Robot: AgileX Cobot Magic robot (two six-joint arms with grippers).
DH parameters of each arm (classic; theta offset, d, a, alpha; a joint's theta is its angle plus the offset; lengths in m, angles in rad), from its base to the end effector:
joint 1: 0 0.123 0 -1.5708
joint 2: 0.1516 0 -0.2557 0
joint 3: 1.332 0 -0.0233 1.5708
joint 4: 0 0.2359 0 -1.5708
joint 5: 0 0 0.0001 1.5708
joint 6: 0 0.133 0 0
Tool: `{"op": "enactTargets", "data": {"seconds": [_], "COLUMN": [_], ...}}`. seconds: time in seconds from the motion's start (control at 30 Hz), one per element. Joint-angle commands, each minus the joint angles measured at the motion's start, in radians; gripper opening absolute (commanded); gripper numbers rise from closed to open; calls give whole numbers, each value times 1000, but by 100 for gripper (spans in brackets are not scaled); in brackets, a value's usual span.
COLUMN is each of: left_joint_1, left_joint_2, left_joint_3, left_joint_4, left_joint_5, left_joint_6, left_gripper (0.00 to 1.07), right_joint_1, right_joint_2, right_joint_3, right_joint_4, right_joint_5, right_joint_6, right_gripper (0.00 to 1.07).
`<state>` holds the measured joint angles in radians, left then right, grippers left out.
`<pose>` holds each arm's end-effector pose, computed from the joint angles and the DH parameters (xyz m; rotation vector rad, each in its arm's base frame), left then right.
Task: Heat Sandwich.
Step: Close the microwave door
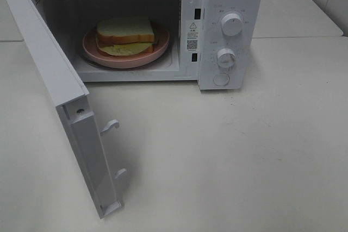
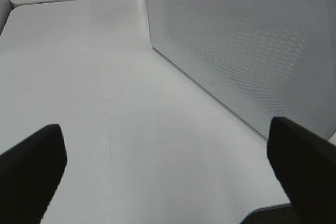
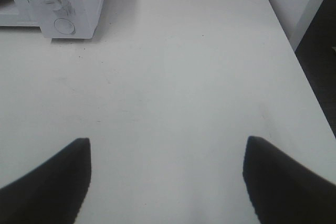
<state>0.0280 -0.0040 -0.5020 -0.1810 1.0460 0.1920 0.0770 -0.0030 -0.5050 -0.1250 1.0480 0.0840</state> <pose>0.0487 -0.0194 0.2551 0.1721 2.0040 -0.0758 0.0494 -0.0106 0.2549 0.0125 2.0177 -0.0469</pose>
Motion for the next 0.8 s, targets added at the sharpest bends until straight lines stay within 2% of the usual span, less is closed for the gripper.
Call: {"op": "enactTargets", "data": {"seconds": [0.03,0.27,0.3,0.37,0.4,0.43,0.47,0.5,0.53,0.6,0.63,0.67,0.7,0.73,0.77,0.8], "left_joint_1": [-4,-4,-4,-4,-4,-4,-4,-4,-4,-4,-4,-4,-4,-4,-4,-4], "left_joint_2": [-14,51,68,127,127,143,183,205,205,250,298,316,316,338,374,391], "left_joint_3": [-2,-32,-32,-32,-32,-31,-31,-31,-31,-31,-31,-31,-31,-31,-24,-15], "left_joint_4": [-18,-10,-10,-6,-6,-6,-6,-6,-6,-7,-12,-15,-15,-24,-52,-60], "left_joint_5": [-13,-88,-105,-154,-154,-175,-209,-224,-224,-244,-271,-285,-285,-301,-337,-357], "left_joint_6": [0,0,0,0,0,0,1,2,2,3,3,-2,-2,-8,-12,-12], "left_gripper": [101,100,98,88,88,82,69,62,62,50,38,33,33,26,12,6], "right_joint_1": [-8,-8,-8,-8,-8,-8,-8,-8,-8,-8,-8,-8,-8,-8,-8,-8], "right_joint_2": [-28,-28,-28,-28,-28,-28,-28,-28,-28,-28,-28,-28,-28,-28,-28,-28], "right_joint_3": [0,0,0,0,0,0,0,0,0,0,0,0,0,0,0,0], "right_joint_4": [-2,-2,-2,-2,-2,-2,-2,-2,-2,-2,-2,-2,-2,-2,-2,-2], "right_joint_5": [-10,-10,-10,-10,-10,-10,-10,-10,-10,-10,-10,-10,-10,-10,-10,-10], "right_joint_6": [1,1,1,1,1,1,1,1,1,1,1,1,1,1,1,1], "right_gripper": [76,76,76,76,76,76,76,76,76,76,76,76,76,76,76,76]}}
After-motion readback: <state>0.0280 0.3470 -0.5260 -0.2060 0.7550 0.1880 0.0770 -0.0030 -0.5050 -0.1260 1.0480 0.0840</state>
